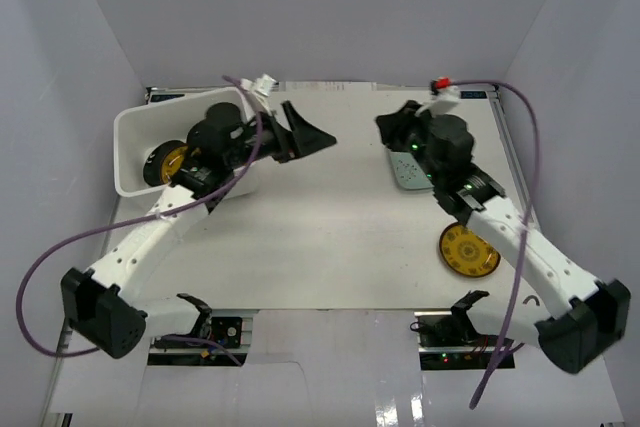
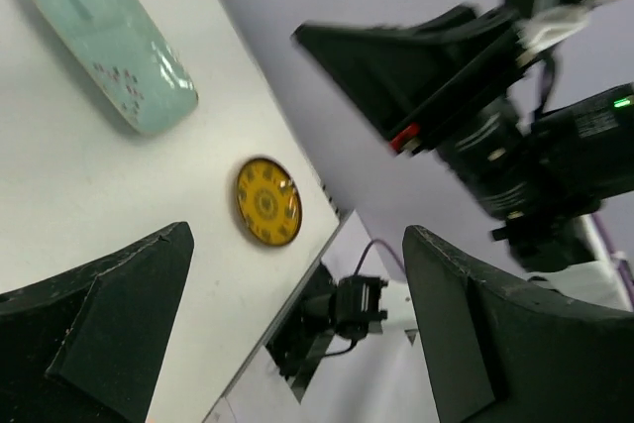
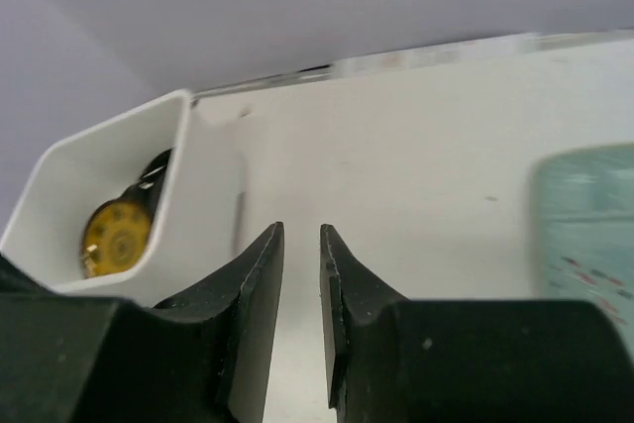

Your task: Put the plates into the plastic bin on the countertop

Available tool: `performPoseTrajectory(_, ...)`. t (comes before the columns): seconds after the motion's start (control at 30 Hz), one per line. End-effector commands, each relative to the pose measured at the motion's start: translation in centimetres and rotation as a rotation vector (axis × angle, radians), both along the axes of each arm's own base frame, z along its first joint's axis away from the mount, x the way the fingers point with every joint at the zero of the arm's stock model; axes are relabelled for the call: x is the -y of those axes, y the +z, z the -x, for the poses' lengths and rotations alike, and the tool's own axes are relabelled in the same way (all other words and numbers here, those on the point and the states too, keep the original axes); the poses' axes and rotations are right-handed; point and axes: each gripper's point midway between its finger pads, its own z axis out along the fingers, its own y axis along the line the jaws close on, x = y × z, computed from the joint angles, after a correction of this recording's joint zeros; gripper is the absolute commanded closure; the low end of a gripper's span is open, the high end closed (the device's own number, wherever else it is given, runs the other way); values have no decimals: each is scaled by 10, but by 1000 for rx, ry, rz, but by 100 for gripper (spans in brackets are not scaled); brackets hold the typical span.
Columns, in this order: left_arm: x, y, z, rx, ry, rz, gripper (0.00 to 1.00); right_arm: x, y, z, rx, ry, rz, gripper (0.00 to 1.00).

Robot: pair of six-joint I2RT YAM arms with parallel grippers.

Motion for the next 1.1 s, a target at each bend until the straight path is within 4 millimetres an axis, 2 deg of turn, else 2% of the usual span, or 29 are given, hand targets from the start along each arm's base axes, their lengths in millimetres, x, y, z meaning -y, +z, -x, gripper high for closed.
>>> performPoseTrajectory(0.0,55,-57,12,-63,-43,-119,2,76,2,17,18,-131,-26,73)
performPoseTrajectory(0.03,71,-82,11,-101,-58,-161,3,106,4,16,32,-202,-11,73)
performPoseTrajectory(0.07,82,-95,12,-113,-54,-186,5,126,18,31,65,-234,-14,72)
performPoseTrajectory(0.1,104,-105,27,-118,-104,-200,6,138,14,38,46,-259,13,70)
performPoseTrajectory(0.13,120,-132,28,-161,-123,-238,6,154,19,42,57,-299,22,69)
performPoseTrajectory(0.17,137,-142,39,-163,-152,-254,7,163,33,55,96,-311,15,69)
performPoseTrajectory(0.2,148,-156,42,-176,-165,-279,8,169,33,60,87,-321,28,68)
performPoseTrajectory(0.23,163,-177,42,-197,-176,-318,8,170,36,66,95,-319,30,68)
performPoseTrajectory(0.27,177,-189,54,-202,-203,-342,8,174,47,75,121,-320,28,68)
performPoseTrajectory(0.3,185,-200,56,-212,-206,-362,9,175,50,79,129,-314,31,68)
performPoseTrajectory(0.33,196,-202,58,-205,-215,-366,10,176,50,84,125,-309,36,68)
performPoseTrajectory(0.37,208,-228,66,-224,-235,-411,10,176,59,92,150,-290,29,68)
performPoseTrajectory(0.47,231,-259,76,-253,-266,-447,16,172,67,107,179,-244,17,68)
performPoseTrajectory(0.53,241,-273,83,-278,-297,-454,20,168,70,111,192,-215,16,68)
performPoseTrajectory(0.57,254,-267,85,-262,-316,-424,21,166,71,113,194,-200,15,68)
performPoseTrajectory(0.6,259,-282,87,-281,-322,-437,22,162,69,114,193,-178,18,68)
performPoseTrajectory(0.67,275,-279,92,-271,-345,-425,25,159,61,113,176,-162,16,68)
performPoseTrajectory(0.7,279,-292,91,-286,-343,-438,26,157,59,114,172,-148,14,68)
performPoseTrajectory(0.73,283,-295,90,-286,-336,-441,27,155,52,113,159,-143,14,68)
performPoseTrajectory(0.8,296,-295,88,-286,-328,-428,37,155,47,113,150,-140,17,68)
performPoseTrajectory(0.83,299,-312,86,-305,-317,-446,41,155,43,114,145,-141,12,69)
performPoseTrajectory(0.87,303,-320,86,-318,-317,-452,46,154,42,115,148,-138,6,69)
performPoseTrajectory(0.9,312,-315,83,-321,-312,-433,47,152,46,117,169,-121,-5,69)
performPoseTrajectory(0.93,315,-334,83,-343,-310,-453,48,151,45,119,173,-115,-9,69)
performPoseTrajectory(1.0,321,-341,81,-363,-299,-466,50,150,45,120,171,-108,-10,69)
performPoseTrajectory(1.03,321,-355,81,-377,-294,-488,51,150,46,121,172,-105,-8,69)
performPoseTrajectory(1.07,322,-358,80,-381,-288,-492,53,150,45,121,169,-105,-7,69)
